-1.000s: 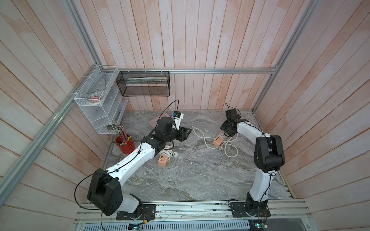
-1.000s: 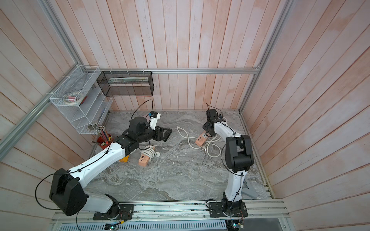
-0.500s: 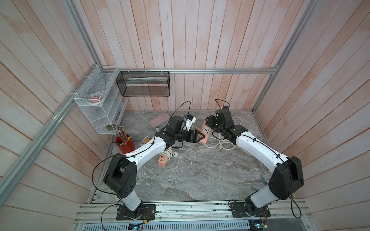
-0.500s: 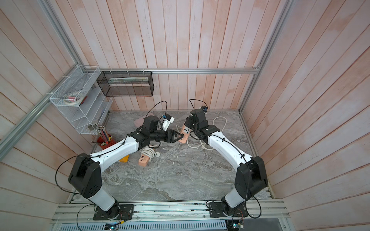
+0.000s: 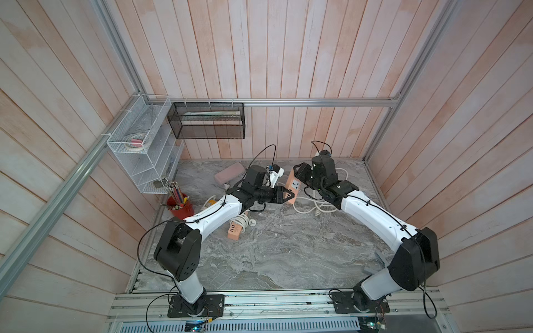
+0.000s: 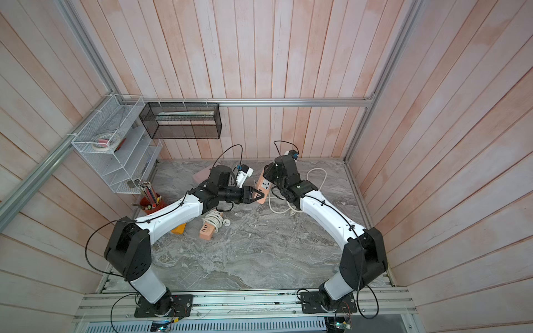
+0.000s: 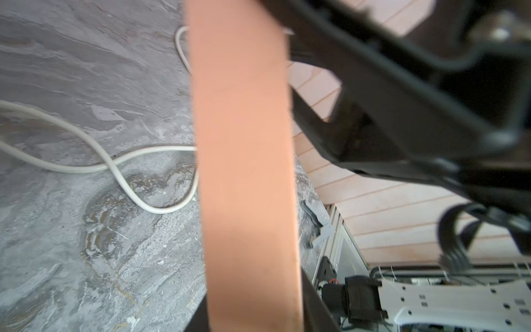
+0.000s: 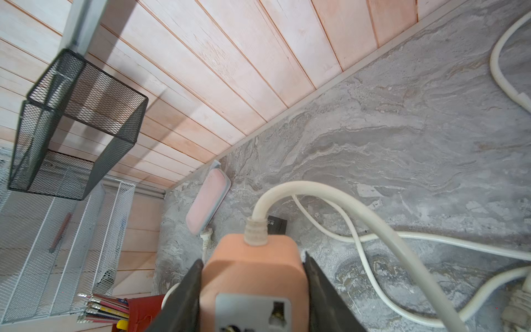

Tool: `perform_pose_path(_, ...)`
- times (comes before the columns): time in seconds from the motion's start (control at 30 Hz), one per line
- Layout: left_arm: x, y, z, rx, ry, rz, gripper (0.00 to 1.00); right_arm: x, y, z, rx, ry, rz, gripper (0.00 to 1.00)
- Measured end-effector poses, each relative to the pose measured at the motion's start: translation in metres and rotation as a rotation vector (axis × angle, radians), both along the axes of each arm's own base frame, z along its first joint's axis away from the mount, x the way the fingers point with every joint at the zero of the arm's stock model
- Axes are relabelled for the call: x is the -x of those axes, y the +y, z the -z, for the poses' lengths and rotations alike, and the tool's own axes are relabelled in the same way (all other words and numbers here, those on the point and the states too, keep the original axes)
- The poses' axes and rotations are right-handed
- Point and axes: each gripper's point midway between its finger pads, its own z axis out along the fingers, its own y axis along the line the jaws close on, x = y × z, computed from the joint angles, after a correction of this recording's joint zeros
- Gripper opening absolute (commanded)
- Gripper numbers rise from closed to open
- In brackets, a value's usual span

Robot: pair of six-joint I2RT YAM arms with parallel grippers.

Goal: Wrap the cord around the power strip
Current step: Pick up the power strip from the center of the board.

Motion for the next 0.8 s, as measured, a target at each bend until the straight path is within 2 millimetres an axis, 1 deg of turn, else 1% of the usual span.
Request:
perform_pose_path(0.03,-0.002,-0.001,-0.003,0.006,-0.015,0.003,0.48,0.0,0.001,-0.003,-0.013,-0.006,-0.001,0.23)
perform_pose_path(0.07,-0.002,-0.004,-0.006,0.012,-0.022,0.008,0.46,0.001,0.003,-0.007,-0.029,-0.015,-0.009,0.23)
perform_pose_path(0.13,-0.003,-0.008,-0.011,0.021,-0.034,0.014,0.29,0.003,0.008,-0.015,-0.052,-0.031,-0.024,0.24)
perform_pose_path(0.17,-0.005,-0.008,-0.011,0.017,-0.032,-0.001,0.19,0.004,0.007,-0.018,-0.052,-0.039,-0.024,0.31)
perform_pose_path(0.2,-0.006,-0.008,-0.011,0.016,-0.043,0.005,0.11,0.005,0.005,-0.021,-0.054,-0.048,-0.022,0.4)
perform_pose_path(0.27,-0.008,-0.007,-0.012,0.012,-0.057,0.006,0.03,0.005,0.002,-0.022,-0.059,-0.062,-0.023,0.55)
perform_pose_path(0.3,-0.008,-0.007,-0.012,0.007,-0.063,0.008,0.01,0.006,-0.001,-0.021,-0.062,-0.069,-0.031,0.59)
perform_pose_path(0.37,-0.008,-0.004,-0.012,0.0,-0.058,0.011,0.0,0.006,-0.008,-0.022,-0.075,-0.088,-0.063,0.65)
perform_pose_path(0.43,-0.013,0.005,-0.012,-0.016,-0.048,-0.004,0.0,0.006,-0.028,-0.025,-0.049,-0.132,-0.079,0.7)
perform_pose_path(0.5,-0.023,0.016,-0.022,-0.026,-0.061,-0.026,0.0,0.008,-0.059,-0.025,0.037,-0.184,-0.065,0.84)
perform_pose_path(0.53,-0.027,0.021,-0.03,-0.027,-0.077,-0.036,0.0,0.01,-0.074,-0.024,0.082,-0.202,-0.046,0.89)
perform_pose_path(0.57,-0.032,0.026,-0.041,-0.025,-0.101,-0.047,0.0,0.015,-0.089,-0.021,0.152,-0.231,-0.033,0.91)
perform_pose_path(0.6,-0.034,0.031,-0.051,-0.024,-0.123,-0.055,0.0,0.021,-0.099,-0.015,0.224,-0.254,-0.03,0.91)
perform_pose_path(0.63,-0.034,0.034,-0.061,-0.021,-0.145,-0.058,0.0,0.027,-0.105,-0.009,0.282,-0.265,-0.033,0.9)
perform_pose_path(0.7,-0.03,0.037,-0.083,-0.012,-0.197,-0.053,0.01,0.037,-0.112,0.013,0.412,-0.277,-0.062,0.87)
perform_pose_path(0.73,-0.027,0.038,-0.09,-0.009,-0.216,-0.05,0.01,0.04,-0.114,0.024,0.454,-0.272,-0.079,0.86)
perform_pose_path(0.8,-0.023,0.04,-0.105,-0.007,-0.251,-0.042,0.02,0.047,-0.114,0.052,0.537,-0.261,-0.131,0.84)
